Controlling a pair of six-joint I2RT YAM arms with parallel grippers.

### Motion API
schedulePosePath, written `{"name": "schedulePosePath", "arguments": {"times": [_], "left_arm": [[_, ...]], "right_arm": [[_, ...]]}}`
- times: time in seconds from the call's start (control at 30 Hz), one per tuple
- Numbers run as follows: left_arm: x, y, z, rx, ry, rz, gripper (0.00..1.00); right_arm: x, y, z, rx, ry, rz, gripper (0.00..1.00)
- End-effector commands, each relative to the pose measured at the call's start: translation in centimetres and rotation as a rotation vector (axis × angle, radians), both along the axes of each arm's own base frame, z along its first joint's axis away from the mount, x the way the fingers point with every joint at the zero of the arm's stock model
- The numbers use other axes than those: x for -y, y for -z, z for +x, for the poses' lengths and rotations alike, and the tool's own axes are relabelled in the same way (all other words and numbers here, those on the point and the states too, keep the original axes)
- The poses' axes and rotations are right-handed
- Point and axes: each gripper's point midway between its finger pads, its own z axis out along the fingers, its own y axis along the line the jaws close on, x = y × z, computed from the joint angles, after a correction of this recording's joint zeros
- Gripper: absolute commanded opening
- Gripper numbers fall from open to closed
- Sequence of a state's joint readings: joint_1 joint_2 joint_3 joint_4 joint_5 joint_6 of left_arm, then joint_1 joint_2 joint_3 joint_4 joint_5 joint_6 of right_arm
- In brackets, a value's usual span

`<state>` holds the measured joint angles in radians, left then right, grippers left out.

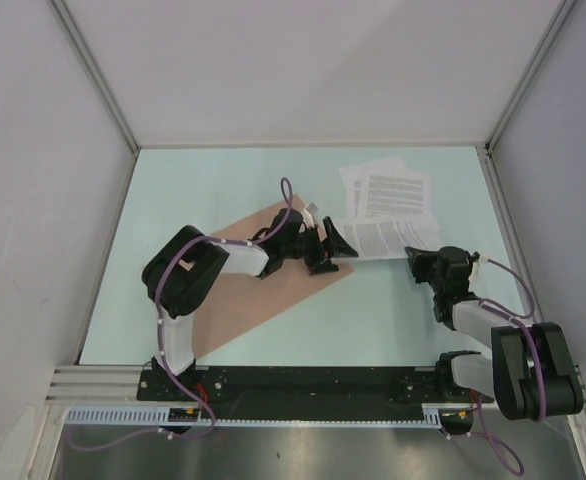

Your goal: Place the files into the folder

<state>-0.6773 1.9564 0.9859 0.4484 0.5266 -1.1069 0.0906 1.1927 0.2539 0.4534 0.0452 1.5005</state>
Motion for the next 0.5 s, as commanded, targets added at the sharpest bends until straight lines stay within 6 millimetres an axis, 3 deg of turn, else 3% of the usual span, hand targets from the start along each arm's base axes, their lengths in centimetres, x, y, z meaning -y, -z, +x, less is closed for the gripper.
{"name": "schedulePosePath", "arguments": {"times": [0.0, 0.33, 0.43, 0.47], "left_arm": [[0.51, -5.86, 0.61, 0.104, -0.006, -0.147, 1.00], [1.15, -5.29, 0.37, 0.026, -0.012, -0.221, 0.96], [1.16, -5.18, 0.37, 0.023, -0.014, -0.227, 0.84], [1.18, -5.19, 0.42, 0.025, -0.015, -0.226, 0.74]], "right_arm": [[0.15, -1.19, 0.69, 0.058, 0.020, 0.004, 0.00], [-0.24, -1.48, 0.67, 0.070, 0.011, 0.012, 0.00], [-0.43, -1.49, 0.46, 0.068, 0.005, 0.010, 0.00], [-0.39, -1.44, 0.31, 0.069, 0.008, 0.008, 0.00]]}}
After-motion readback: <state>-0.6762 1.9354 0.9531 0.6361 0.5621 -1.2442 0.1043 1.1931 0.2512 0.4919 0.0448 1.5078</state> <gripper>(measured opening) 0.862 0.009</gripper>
